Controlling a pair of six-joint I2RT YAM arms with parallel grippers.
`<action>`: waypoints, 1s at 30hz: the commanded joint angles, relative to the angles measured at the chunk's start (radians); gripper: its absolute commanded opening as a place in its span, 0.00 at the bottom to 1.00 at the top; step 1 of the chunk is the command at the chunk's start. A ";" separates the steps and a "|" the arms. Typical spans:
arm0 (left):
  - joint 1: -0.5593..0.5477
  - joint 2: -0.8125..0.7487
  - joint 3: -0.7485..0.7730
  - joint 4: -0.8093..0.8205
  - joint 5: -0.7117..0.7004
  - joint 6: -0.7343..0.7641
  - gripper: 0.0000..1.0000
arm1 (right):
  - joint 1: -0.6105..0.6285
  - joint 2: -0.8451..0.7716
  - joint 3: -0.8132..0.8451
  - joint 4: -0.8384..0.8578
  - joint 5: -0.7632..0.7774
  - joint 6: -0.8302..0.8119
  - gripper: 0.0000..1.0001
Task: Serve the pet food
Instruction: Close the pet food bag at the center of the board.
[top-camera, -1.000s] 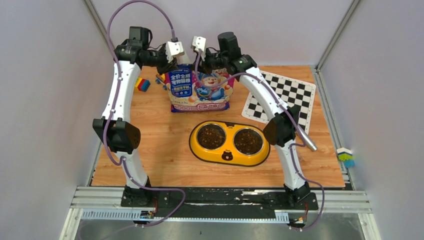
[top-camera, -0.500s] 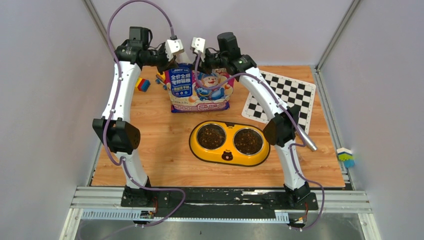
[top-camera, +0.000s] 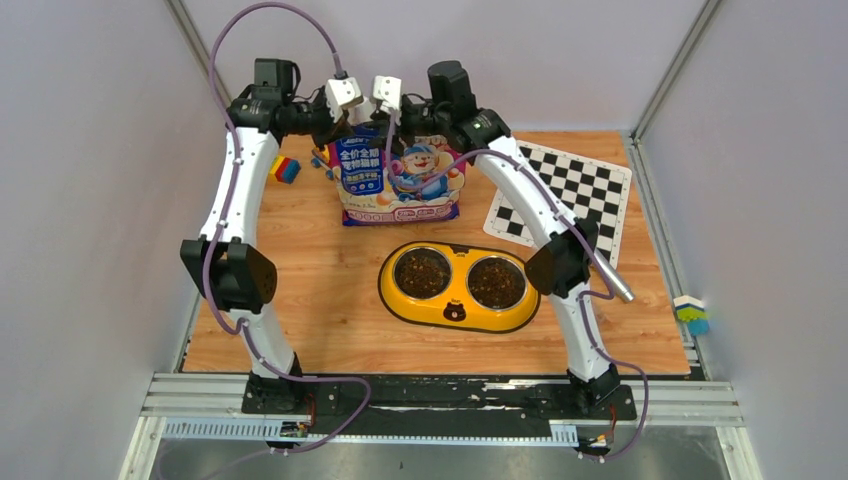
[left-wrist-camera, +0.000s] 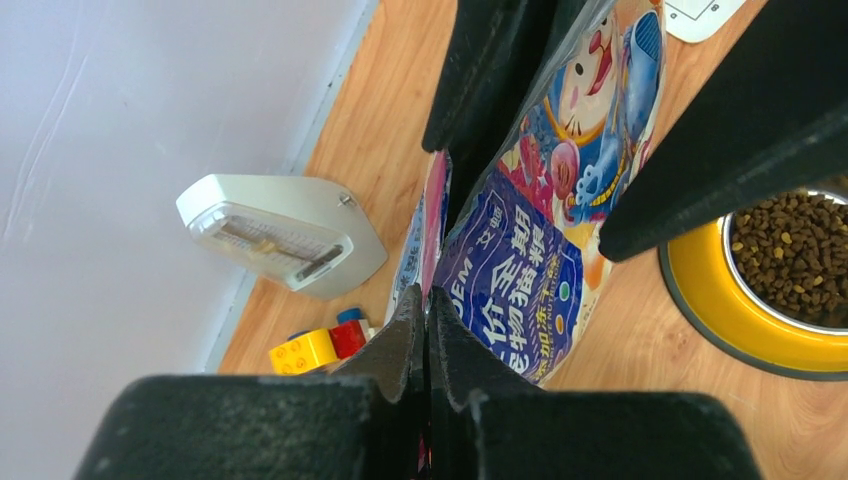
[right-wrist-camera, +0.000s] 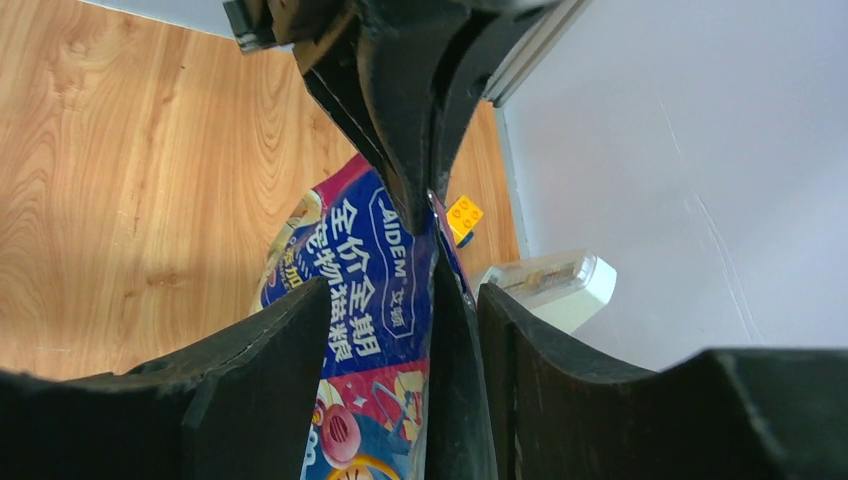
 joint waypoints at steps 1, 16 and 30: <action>-0.015 -0.082 -0.037 0.081 0.103 -0.049 0.00 | 0.020 -0.031 0.040 0.027 -0.049 -0.029 0.57; -0.013 -0.141 -0.053 -0.024 0.149 0.089 0.00 | 0.028 -0.001 0.031 0.065 -0.025 -0.121 0.61; -0.014 -0.193 -0.135 0.008 0.079 0.104 0.13 | 0.035 -0.035 -0.075 -0.082 -0.007 -0.263 0.52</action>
